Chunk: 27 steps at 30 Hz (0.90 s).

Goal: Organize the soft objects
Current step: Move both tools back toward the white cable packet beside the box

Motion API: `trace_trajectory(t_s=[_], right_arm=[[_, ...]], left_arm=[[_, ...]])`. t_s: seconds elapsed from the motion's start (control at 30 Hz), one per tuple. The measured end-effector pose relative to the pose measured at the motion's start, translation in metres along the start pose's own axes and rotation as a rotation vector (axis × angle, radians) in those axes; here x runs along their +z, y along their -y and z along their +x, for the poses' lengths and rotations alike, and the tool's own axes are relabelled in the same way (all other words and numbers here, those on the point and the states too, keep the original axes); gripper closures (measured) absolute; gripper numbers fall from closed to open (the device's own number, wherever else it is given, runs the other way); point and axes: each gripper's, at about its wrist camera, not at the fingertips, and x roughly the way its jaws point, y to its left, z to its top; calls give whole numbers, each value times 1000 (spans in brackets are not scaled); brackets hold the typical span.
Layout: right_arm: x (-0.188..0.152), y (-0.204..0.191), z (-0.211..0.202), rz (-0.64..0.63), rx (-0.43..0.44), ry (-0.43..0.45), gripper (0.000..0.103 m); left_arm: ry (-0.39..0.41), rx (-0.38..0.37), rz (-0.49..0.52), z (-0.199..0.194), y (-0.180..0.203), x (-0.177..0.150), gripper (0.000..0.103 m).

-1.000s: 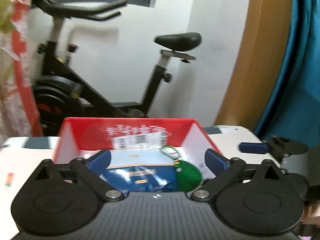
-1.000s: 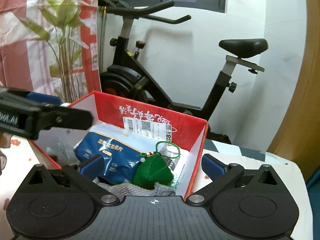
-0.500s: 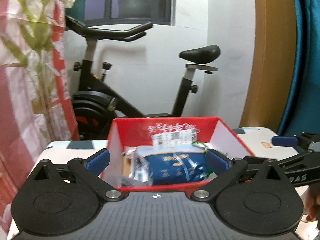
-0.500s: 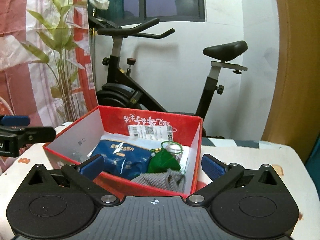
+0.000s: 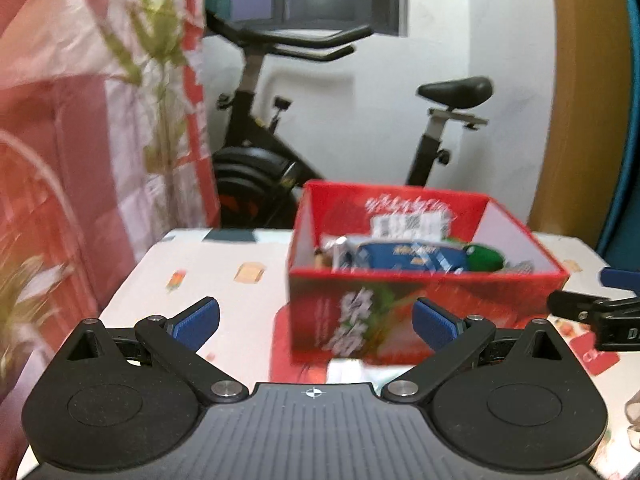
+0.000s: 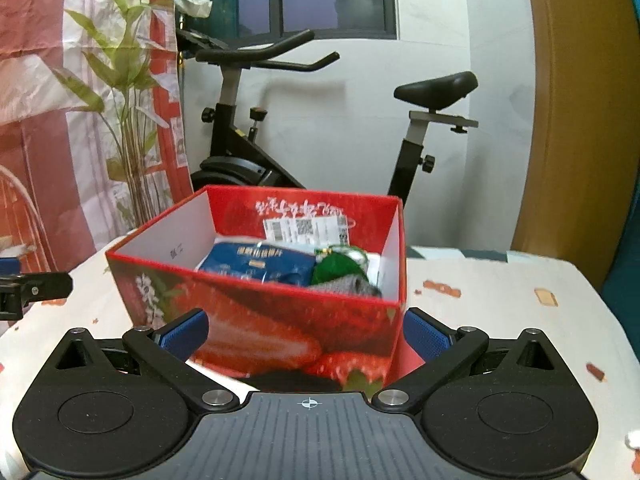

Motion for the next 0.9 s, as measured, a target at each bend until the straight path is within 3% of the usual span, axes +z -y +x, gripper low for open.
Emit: trace_trajectory(t_s=[0.27, 0.53, 0.87, 0.9], right_arm=[[-38, -12, -6, -2, -8, 18, 0], [-64, -20, 15, 5, 32, -79, 0], [-81, -26, 36, 21, 116, -164, 8], [-81, -26, 38, 24, 122, -169, 13]], left_arm=[[-63, 42, -78, -2, -18, -31, 0], [-119, 52, -47, 13, -17, -59, 0], [-177, -40, -106, 39, -23, -79, 0], [-172, -48, -102, 41, -22, -79, 0]])
